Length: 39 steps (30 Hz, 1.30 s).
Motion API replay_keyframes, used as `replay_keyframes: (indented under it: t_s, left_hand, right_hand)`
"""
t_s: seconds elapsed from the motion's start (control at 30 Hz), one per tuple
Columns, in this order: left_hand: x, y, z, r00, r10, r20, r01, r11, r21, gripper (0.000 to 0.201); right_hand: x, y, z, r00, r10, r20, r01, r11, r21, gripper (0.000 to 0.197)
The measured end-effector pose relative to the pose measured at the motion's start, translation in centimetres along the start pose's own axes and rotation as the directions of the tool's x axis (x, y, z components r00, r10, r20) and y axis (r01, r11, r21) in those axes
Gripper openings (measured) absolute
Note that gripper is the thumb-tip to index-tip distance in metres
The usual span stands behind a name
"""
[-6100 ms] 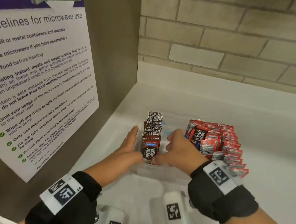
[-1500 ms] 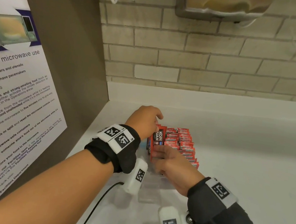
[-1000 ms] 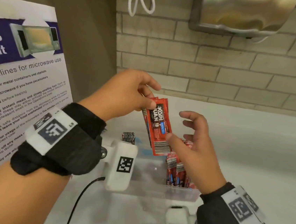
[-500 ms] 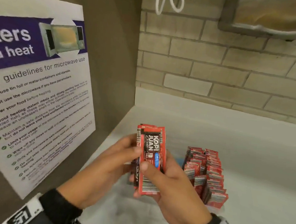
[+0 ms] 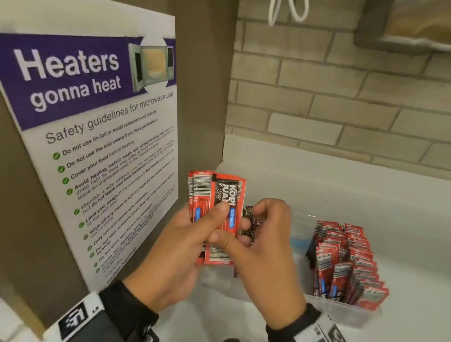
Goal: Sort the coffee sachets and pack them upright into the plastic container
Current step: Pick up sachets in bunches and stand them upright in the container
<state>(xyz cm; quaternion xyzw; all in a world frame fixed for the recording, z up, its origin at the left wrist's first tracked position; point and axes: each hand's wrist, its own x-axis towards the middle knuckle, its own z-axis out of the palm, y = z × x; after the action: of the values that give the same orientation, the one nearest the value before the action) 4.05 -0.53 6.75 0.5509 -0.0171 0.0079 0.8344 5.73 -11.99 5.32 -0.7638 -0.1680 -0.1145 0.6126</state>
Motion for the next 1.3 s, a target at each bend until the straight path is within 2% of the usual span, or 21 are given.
replay_keyframes:
  t_s: [0.1,0.17,0.23,0.3,0.43,0.57,0.73,0.87,1.0,1.07,1.13,1.17,1.23,1.3]
  left_hand:
    - [0.3,0.0,-0.4,0.999,-0.025,0.025,0.025,1.000,-0.004,0.040]
    - [0.7,-0.4,-0.6,0.997,-0.050,0.050,0.053,0.997,-0.057,0.031]
    - [1.1,-0.9,-0.7,0.996,-0.063,0.065,0.069,0.994,-0.089,0.033]
    - [1.3,-1.2,-0.4,0.995,-0.064,0.073,0.070,0.994,-0.088,0.034]
    - [1.7,-1.8,0.4,0.997,-0.043,0.058,0.046,0.998,-0.039,0.042]
    - [2.3,-2.3,1.1,1.000,0.023,0.012,-0.023,1.000,-0.002,0.040]
    - [2.7,-2.2,1.4,0.996,0.072,-0.049,-0.070,0.996,0.049,0.042]
    - [2.7,-2.3,2.2,0.996,0.067,-0.062,-0.064,0.996,0.056,0.040]
    - [2.7,-1.8,2.3,0.994,0.088,-0.068,-0.084,0.995,0.062,0.036]
    - [3.0,-1.1,2.0,0.986,0.111,-0.128,-0.106,0.993,0.046,0.033]
    - [3.4,-0.5,1.5,0.972,0.103,-0.212,-0.111,0.994,-0.025,0.023]
    - [3.6,-0.2,1.5,0.968,0.087,-0.235,-0.109,0.991,-0.083,0.021]
    - [3.6,0.2,1.7,0.973,0.053,-0.224,-0.097,0.977,-0.191,0.034]
    - [3.2,0.1,2.1,0.985,0.029,-0.169,-0.072,0.964,-0.255,0.048]
  right_hand:
    - [0.2,0.1,-0.2,0.999,0.054,-0.003,-0.054,0.993,0.107,0.042]
    - [0.4,0.4,-0.4,0.994,0.107,-0.010,-0.104,0.984,0.143,0.035]
    - [0.6,0.6,-0.7,0.990,0.138,-0.008,-0.134,0.976,0.174,0.031]
    - [0.9,0.7,-1.2,0.987,0.162,0.019,-0.162,0.962,0.220,0.031]
    - [1.7,1.1,-2.3,0.972,0.223,0.075,-0.236,0.926,0.294,0.042]
    - [2.1,1.3,-3.6,0.982,0.159,0.101,-0.183,0.930,0.320,0.033]
    - [3.2,1.6,-5.4,0.970,0.091,0.225,-0.158,0.940,0.304,0.009]
    - [3.7,2.3,-5.8,0.971,0.090,0.219,-0.159,0.935,0.318,0.010]
    - [3.7,1.7,-6.2,0.970,0.055,0.237,-0.166,0.860,0.483,0.016]
    - [4.0,1.5,-6.8,0.976,-0.033,0.213,-0.084,0.852,0.517,0.012]
    - [4.4,1.5,-7.7,0.977,-0.177,0.121,0.089,0.847,0.524,0.024]
    - [4.5,1.4,-8.1,0.960,-0.268,0.077,0.195,0.842,0.503,0.025]
    - [4.5,1.4,-8.8,0.905,-0.426,0.005,0.399,0.850,0.343,0.022]
    - [4.6,1.6,-9.3,0.833,-0.554,-0.004,0.553,0.831,0.053,0.023]
